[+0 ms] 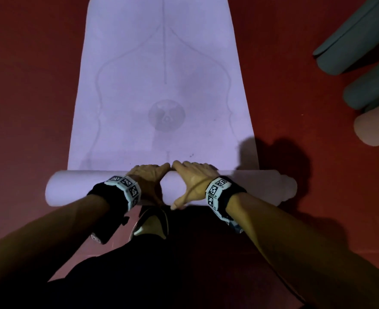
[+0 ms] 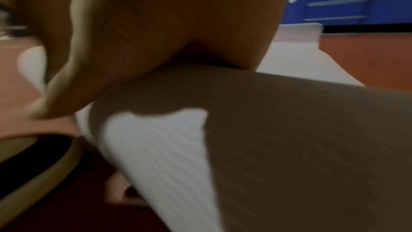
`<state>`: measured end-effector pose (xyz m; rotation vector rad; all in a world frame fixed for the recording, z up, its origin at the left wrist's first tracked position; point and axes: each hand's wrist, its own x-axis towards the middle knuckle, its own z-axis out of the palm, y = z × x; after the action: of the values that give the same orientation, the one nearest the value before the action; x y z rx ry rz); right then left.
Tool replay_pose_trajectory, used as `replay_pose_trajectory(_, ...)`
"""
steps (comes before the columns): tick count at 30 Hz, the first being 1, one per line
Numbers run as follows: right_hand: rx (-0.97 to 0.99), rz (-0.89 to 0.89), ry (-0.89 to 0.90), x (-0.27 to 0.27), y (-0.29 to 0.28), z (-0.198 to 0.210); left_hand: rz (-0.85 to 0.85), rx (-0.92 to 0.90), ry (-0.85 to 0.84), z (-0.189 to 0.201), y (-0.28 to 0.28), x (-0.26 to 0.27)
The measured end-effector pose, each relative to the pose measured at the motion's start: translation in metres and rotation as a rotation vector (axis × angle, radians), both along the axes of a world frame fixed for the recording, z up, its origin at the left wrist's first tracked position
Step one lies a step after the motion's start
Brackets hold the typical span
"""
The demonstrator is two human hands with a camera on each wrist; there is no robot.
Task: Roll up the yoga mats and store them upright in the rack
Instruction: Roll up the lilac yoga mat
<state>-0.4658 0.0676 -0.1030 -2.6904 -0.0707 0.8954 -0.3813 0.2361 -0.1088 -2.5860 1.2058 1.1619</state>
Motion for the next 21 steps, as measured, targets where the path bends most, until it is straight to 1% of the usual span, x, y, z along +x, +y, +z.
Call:
replay_pose_trajectory(2,-0.048,0.043,-0.008,-0.001,0.001,0.0,0.0,0.024,0.055,0.003,-0.003,0.005)
replay_pose_trajectory(4,-0.055,0.037,0.005,0.002,0.002,-0.002,0.004,0.042,0.04,0.003,-0.005,0.002)
replay_pose_trajectory(6,0.009,-0.006,0.054,0.014,-0.002,-0.003,-0.035,0.043,-0.081,0.005,-0.006,-0.004)
replay_pose_trajectory(8,0.093,-0.046,0.159,0.029,-0.009,-0.002,-0.058,0.015,-0.168,0.003,-0.008,-0.008)
replay_pose_trajectory(9,0.12,-0.04,0.214,0.034,-0.011,-0.001,-0.045,0.015,-0.157,0.001,-0.009,-0.01)
replay_pose_trajectory(11,0.17,-0.023,0.289,0.035,-0.01,-0.002,-0.024,0.042,-0.047,-0.001,-0.008,-0.005)
replay_pose_trajectory(12,0.191,-0.034,0.297,0.032,-0.008,-0.004,-0.013,0.067,0.008,0.002,-0.008,-0.001)
replay_pose_trajectory(14,0.176,-0.047,0.236,0.022,-0.004,-0.004,-0.011,0.12,0.068,0.005,-0.008,0.009)
replay_pose_trajectory(16,0.104,0.005,0.129,0.009,0.0,-0.003,0.012,0.146,0.092,-0.003,-0.011,0.01)
replay_pose_trajectory(17,0.072,0.042,0.097,0.004,0.003,-0.002,-0.028,0.262,0.125,-0.007,-0.011,0.009)
replay_pose_trajectory(18,0.051,0.063,0.086,0.0,0.005,0.0,-0.023,0.41,0.152,-0.013,-0.009,0.007)
replay_pose_trajectory(19,0.048,0.061,0.087,0.0,0.007,0.0,-0.001,0.507,0.118,-0.017,-0.005,0.005)
replay_pose_trajectory(20,0.06,0.044,0.104,0.003,0.008,-0.001,-0.01,0.472,0.105,-0.013,-0.001,0.003)
replay_pose_trajectory(21,0.084,0.025,0.131,0.009,0.007,-0.001,0.021,0.283,0.129,-0.012,0.004,0.004)
